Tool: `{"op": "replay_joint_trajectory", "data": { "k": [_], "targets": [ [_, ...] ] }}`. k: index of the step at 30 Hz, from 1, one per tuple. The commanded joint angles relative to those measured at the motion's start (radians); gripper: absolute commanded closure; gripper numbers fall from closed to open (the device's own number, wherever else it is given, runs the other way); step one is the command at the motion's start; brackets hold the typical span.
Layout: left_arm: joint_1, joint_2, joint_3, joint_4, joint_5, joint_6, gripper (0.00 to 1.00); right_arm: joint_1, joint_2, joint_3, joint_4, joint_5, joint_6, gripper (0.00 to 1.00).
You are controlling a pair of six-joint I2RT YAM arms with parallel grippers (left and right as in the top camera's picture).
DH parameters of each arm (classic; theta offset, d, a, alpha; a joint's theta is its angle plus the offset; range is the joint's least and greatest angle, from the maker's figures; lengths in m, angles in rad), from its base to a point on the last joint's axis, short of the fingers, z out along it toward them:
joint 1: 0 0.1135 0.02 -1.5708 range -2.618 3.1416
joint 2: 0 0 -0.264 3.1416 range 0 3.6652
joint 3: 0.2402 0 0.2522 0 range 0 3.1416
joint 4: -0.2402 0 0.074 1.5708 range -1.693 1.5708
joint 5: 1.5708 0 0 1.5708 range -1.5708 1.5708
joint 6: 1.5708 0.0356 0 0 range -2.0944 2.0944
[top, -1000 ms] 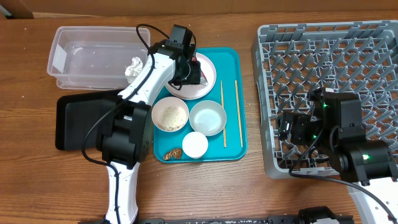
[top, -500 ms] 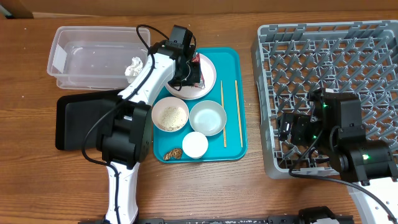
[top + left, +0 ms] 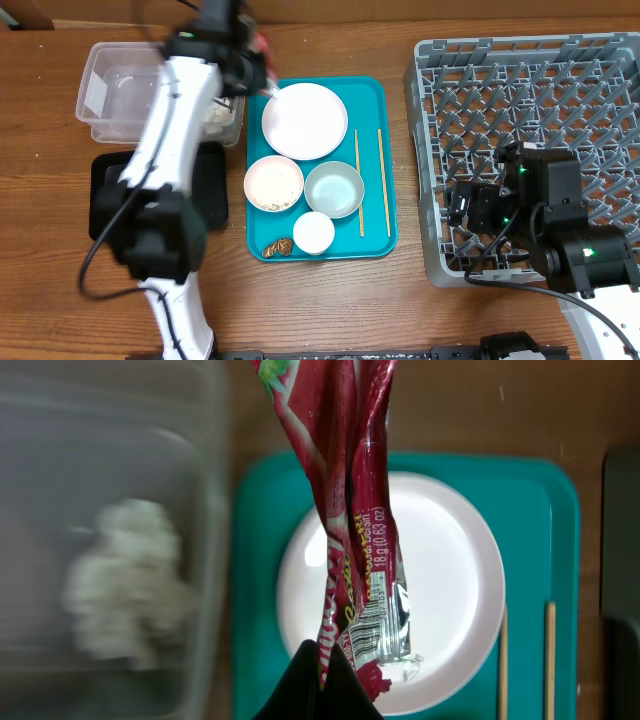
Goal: Sort waste into correct bins and load items into the dishwasher
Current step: 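Carry the red wrapper left and release it into the clear bin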
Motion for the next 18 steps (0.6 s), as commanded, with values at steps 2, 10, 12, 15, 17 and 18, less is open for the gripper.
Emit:
{"op": "replay_joint_trajectory", "data": {
  "k": [2,10,12,15,17,18],
  "targets": [
    [0.093,-0.057,0.021,-0.023,-0.082,0.026,0.96,0.006,-0.014,0.032,0.002,-0.005,0.000,0.00],
    [0.174,-0.028,-0.077,-0.026,-0.083,0.026,0.96,0.006,-0.014,0.032,0.002,-0.005,0.000,0.00],
    [0.175,-0.028,-0.097,-0.016,-0.091,0.026,0.95,0.006,-0.014,0.032,0.001,-0.005,0.000,0.00],
    [0.175,-0.028,-0.101,-0.016,-0.098,0.026,0.83,0.006,-0.014,0.032,0.001,-0.005,0.000,0.00],
    [0.176,-0.029,-0.101,-0.016,-0.098,0.026,0.70,0.006,-0.014,0.032,0.001,-0.005,0.000,0.00],
    [0.175,-0.029,-0.101,-0.018,-0.098,0.026,0.64,0.006,-0.014,0.032,0.002,-0.005,0.000,0.00]
  ]
}}
